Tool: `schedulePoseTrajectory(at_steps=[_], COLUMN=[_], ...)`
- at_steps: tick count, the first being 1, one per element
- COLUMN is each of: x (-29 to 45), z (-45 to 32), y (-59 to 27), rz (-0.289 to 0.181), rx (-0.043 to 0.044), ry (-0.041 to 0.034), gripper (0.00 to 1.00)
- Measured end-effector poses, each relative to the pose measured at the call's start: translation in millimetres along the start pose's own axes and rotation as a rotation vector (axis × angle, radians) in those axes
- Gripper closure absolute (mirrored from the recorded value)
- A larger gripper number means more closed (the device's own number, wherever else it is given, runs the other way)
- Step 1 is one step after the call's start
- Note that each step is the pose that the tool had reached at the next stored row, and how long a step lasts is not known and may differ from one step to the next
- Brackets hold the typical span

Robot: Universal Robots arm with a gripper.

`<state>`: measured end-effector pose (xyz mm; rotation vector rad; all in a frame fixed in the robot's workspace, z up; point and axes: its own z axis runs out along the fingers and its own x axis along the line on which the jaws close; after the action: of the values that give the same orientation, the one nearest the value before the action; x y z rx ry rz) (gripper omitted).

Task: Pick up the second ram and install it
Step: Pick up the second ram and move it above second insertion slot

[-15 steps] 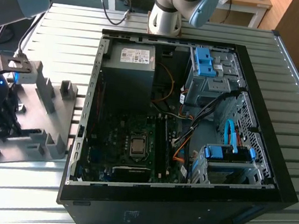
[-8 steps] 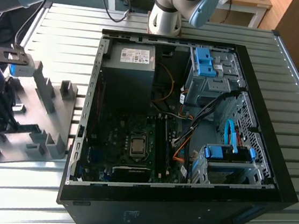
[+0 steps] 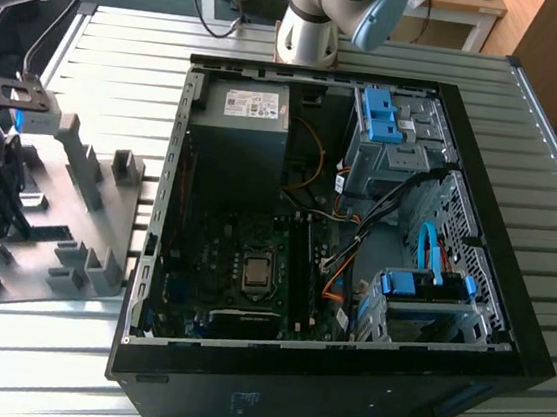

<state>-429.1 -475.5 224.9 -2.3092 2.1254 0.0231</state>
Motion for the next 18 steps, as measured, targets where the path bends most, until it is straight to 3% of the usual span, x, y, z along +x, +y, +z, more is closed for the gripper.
schedulePoseTrajectory(at_steps=[18], x=[-0.3], z=[-21.3], y=[0.2], rz=[0.0], rx=[0.0], ry=[-0.0001], gripper=[0.86])
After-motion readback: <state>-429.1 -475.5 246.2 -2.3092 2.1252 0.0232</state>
